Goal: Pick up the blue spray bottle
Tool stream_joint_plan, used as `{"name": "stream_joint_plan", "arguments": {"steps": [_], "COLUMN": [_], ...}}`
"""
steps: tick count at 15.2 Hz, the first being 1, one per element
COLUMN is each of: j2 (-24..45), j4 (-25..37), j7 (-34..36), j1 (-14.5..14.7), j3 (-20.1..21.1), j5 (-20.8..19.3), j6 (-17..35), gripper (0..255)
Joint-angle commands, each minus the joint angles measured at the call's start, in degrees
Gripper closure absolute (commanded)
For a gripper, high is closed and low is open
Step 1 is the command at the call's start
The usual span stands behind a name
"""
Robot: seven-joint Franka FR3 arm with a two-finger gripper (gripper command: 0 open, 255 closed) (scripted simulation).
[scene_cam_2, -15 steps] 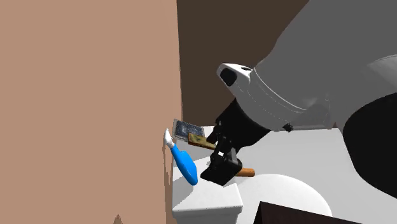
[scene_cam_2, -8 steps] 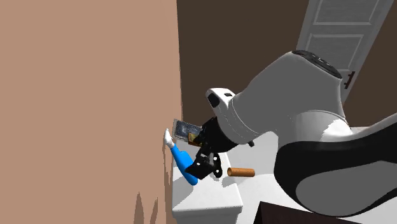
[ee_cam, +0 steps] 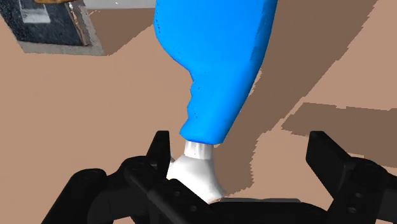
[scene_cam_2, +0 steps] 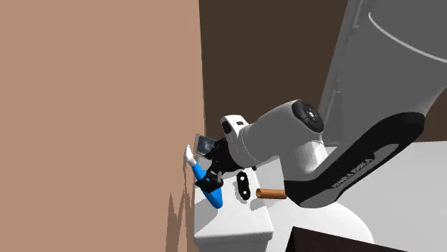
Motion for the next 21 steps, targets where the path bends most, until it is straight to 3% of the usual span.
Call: {"name": "stream_joint_plan", "arguments": {"steps": [1,11,12,21], "j2": [8.5,17.6,17.5,17.6], "j4": [4.1,5.2,5.2,5.2], "j7": [1.7,0.5,0.5,0.5], "j1": [-3.4,-5.6,-5.7,-5.6], "j3": [2.1,5.2,5.1,5.2], "j5": [3.0,9.0,8.9,9.0], "j6": [7.5,14.5,14.5,14.5], "gripper": [0,0,255,255]}}
